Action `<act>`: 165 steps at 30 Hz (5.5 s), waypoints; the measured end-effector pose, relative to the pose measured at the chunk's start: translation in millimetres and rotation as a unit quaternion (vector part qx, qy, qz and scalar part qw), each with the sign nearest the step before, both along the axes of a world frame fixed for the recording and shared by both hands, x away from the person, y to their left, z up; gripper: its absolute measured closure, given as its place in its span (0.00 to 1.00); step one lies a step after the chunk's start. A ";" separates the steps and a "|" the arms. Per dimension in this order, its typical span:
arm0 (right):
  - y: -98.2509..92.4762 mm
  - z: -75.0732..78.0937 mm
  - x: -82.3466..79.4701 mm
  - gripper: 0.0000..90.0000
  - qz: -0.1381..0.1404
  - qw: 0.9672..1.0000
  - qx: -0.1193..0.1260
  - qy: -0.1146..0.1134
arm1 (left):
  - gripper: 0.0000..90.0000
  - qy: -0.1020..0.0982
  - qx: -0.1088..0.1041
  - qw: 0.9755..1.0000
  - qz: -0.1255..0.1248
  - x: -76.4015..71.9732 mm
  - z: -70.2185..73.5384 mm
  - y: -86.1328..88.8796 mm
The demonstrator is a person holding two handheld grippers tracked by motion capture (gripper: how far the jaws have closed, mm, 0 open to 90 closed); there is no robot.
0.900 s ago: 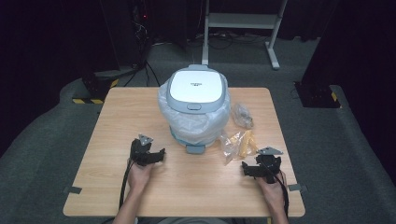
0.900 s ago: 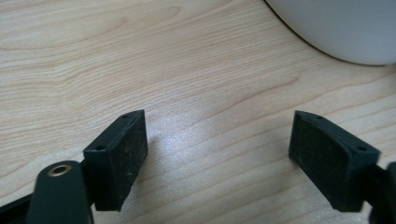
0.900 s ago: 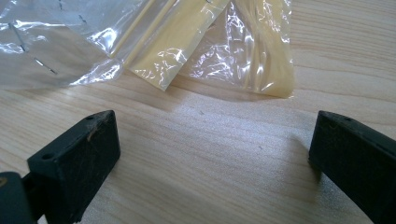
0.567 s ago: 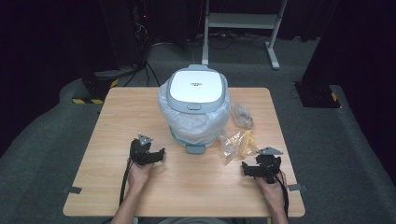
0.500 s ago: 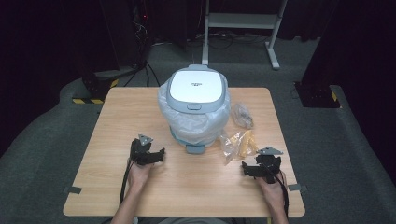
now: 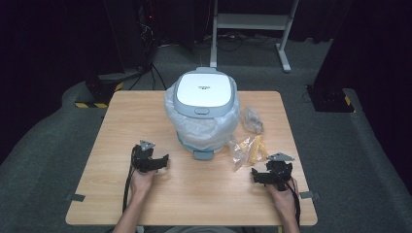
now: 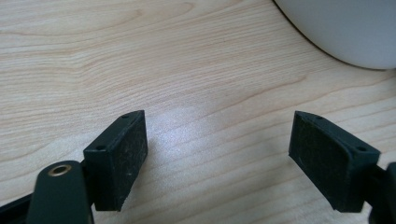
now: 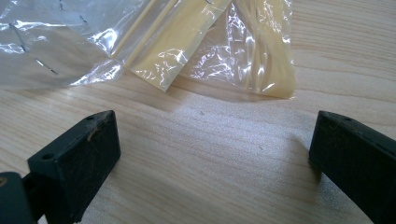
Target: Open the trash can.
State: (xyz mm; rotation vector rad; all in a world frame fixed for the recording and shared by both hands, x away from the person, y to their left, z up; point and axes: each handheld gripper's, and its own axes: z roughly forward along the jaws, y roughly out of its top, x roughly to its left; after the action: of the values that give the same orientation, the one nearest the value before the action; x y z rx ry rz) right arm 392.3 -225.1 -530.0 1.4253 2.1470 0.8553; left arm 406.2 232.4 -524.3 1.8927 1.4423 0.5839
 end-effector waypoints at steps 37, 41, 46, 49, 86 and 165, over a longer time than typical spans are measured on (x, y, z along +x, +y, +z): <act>0.0 0.0 0.0 0.02 0.000 1.000 0.000 0.000 | 0.14 -0.003 0.004 0.998 -0.063 1.0 19.2 -50.2; -0.1 0.0 0.0 0.02 0.001 1.000 0.000 0.000 | 0.14 -0.007 0.003 0.998 -0.070 1.9 22.1 -56.7; -0.1 0.0 0.0 0.02 0.001 1.000 0.000 -0.001 | 0.14 -0.008 -0.006 0.997 -0.075 3.1 23.8 -61.6; 0.0 0.0 0.0 0.02 0.001 1.000 0.000 -0.001 | 0.14 -0.003 -0.015 0.997 -0.080 4.2 23.7 -64.4; 0.0 0.0 0.0 0.02 0.001 1.000 0.000 0.000 | 0.15 -0.008 -0.052 0.993 -0.103 17.7 21.4 -96.6; -19.1 18.4 -8.1 0.23 0.033 0.998 0.044 -0.034 | 0.19 -0.016 -0.054 0.993 -0.099 20.5 -3.7 -97.1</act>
State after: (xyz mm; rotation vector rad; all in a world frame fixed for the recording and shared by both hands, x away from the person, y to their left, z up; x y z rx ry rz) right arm 384.2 -244.2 -511.6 1.3539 2.1392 1.0203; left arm 426.7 135.4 -528.0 1.9032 1.2225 0.4307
